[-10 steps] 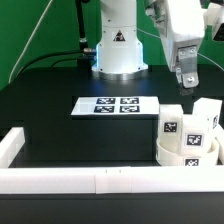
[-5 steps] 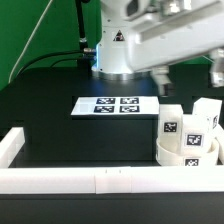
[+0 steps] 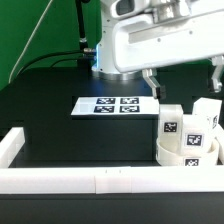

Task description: Assemble stool

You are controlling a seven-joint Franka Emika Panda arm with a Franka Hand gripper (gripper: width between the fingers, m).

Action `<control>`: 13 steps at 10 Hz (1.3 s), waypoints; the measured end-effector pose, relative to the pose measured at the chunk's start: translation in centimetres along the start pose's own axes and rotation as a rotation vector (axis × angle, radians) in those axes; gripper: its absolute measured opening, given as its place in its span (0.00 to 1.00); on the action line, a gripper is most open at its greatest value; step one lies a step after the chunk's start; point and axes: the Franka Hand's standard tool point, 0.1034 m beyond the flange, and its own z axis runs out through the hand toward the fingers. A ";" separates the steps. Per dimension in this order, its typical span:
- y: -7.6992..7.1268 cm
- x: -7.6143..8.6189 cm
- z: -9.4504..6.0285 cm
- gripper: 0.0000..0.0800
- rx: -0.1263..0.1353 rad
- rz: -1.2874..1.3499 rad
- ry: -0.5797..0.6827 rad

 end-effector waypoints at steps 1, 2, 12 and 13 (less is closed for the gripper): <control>-0.1 -0.4 0.4 0.81 -0.012 -0.047 0.023; 0.1 -0.4 0.4 0.81 -0.015 -0.107 0.019; 2.3 -3.4 2.6 0.81 -0.067 -0.295 -0.227; 2.3 -3.4 2.6 0.81 -0.068 -0.294 -0.228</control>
Offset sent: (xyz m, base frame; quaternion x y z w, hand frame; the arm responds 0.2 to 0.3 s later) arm 0.0000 0.0000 0.0000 0.0000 0.0000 -0.1938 0.9810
